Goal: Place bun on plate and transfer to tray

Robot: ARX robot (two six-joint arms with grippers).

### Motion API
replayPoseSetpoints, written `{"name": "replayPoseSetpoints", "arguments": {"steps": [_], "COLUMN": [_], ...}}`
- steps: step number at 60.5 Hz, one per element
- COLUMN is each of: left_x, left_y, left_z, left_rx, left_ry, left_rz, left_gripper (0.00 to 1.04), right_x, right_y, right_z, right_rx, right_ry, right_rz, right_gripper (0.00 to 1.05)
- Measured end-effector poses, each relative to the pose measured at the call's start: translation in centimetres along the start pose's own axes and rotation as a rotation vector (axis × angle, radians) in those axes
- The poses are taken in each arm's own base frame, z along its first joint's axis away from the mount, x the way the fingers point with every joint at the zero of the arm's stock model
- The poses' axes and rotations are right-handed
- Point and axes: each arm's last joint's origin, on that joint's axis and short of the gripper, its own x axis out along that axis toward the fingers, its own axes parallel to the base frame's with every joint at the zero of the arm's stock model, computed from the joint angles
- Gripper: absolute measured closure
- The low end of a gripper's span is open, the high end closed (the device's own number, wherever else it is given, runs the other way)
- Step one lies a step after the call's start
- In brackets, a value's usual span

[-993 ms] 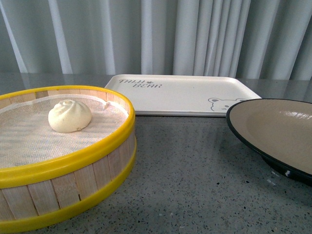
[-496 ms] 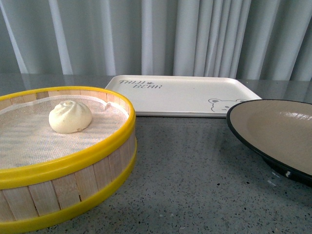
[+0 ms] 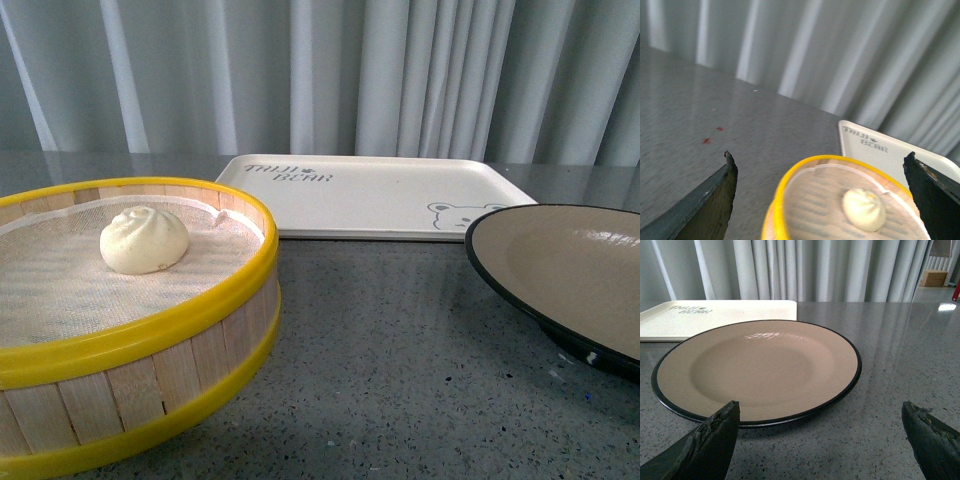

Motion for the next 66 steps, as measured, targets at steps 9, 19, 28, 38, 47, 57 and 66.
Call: {"name": "replayPoseSetpoints", "arguments": {"steps": [9,19,28,38,47,57,66], "left_x": [3.7,8.0,11.0,12.3,12.3,11.8,11.9], "left_y": [-2.8,-5.3,-6.6,-7.5,-8.5,-9.4,-9.9], "left_z": [0.7,2.1,2.7,2.9,2.4,0.7,-0.5], "left_rx": [0.091,0.206,0.319,0.418,0.464,0.5,0.529], "left_ry": [0.115,0.229,0.375,0.492,0.591,0.699,0.739], "left_rz": [-0.126,-0.224,-0.233,-0.241,-0.273,-0.301,-0.3], "left_gripper": [0.07,0.07,0.07,0.07,0.07,0.07,0.07], "right_x": [0.0,0.0,0.0,0.0,0.0,0.0,0.0], "right_y": [0.0,0.0,0.0,0.0,0.0,0.0,0.0], "right_z": [0.0,0.0,0.0,0.0,0.0,0.0,0.0], "right_rx": [0.0,0.0,0.0,0.0,0.0,0.0,0.0], "right_ry": [0.0,0.0,0.0,0.0,0.0,0.0,0.0], "right_rz": [0.0,0.0,0.0,0.0,0.0,0.0,0.0], "right_gripper": [0.09,0.09,0.09,0.09,0.09,0.09,0.09]}}
